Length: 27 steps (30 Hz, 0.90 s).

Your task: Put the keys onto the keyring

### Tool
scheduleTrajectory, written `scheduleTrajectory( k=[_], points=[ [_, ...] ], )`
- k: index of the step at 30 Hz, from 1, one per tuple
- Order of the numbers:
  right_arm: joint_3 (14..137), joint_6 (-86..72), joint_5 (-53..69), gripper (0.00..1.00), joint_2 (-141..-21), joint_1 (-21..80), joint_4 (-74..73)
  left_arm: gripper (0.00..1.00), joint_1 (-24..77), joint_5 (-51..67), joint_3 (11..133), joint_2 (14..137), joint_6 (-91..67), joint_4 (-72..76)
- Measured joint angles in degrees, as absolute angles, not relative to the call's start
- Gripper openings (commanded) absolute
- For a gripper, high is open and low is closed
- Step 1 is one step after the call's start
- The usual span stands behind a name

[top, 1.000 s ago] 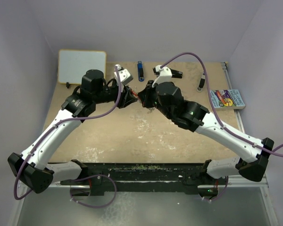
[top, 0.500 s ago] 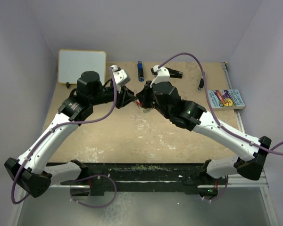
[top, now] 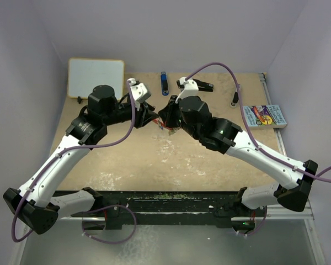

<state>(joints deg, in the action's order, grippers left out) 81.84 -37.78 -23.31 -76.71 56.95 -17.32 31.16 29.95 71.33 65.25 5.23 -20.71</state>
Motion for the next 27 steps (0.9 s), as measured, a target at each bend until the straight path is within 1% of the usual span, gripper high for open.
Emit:
scheduleTrajectory(
  k=[27],
  points=[
    [81.84,-39.13,-22.52,0.00,-76.73,56.95,-17.47,0.39,31.16,28.47,70.13,64.79,5.63,-22.04]
  ],
)
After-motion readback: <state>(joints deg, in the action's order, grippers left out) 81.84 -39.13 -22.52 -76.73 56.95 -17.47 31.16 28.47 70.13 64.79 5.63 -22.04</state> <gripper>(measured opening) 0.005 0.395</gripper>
